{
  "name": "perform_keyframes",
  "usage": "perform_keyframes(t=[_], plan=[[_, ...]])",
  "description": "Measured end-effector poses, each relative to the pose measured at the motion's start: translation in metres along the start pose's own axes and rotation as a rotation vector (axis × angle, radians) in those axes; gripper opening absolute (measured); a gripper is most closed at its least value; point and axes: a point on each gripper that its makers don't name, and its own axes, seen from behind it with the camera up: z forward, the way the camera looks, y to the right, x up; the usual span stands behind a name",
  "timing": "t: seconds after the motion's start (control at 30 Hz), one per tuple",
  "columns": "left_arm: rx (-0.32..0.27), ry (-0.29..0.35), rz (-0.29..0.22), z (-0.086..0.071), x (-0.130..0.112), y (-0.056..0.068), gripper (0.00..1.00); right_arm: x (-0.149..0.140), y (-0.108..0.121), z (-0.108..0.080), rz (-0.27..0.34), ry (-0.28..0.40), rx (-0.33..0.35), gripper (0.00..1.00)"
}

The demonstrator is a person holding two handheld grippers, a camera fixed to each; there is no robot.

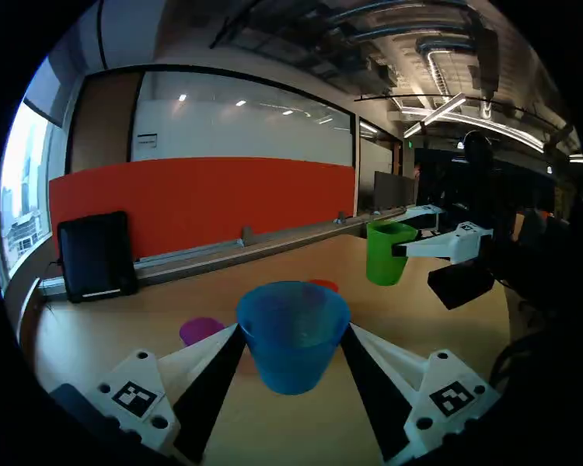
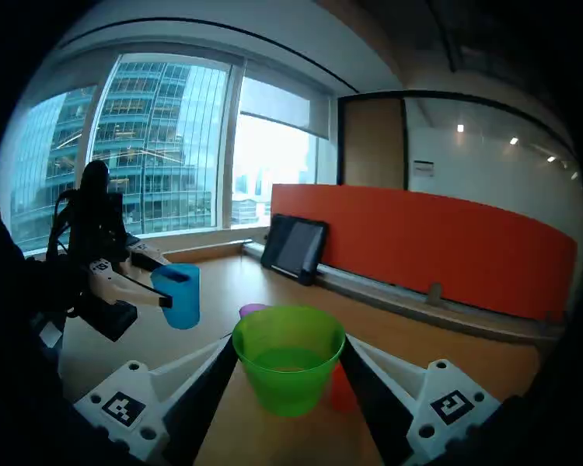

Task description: Pour water

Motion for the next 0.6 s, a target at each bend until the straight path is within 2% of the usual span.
perform_keyframes(t=[0.3,0.6], plan=[[-0.007,0.04,0.008,-0.003,0.015,0.007,0.85,0.01,-0.004,0.002,0.009,0.029,0.004,0.92],[-0.014,0.057,0.021,-0.004,0.022,0.012,0.85,0.016,-0.009,0.003,-0.012,0.033,0.015,0.92]])
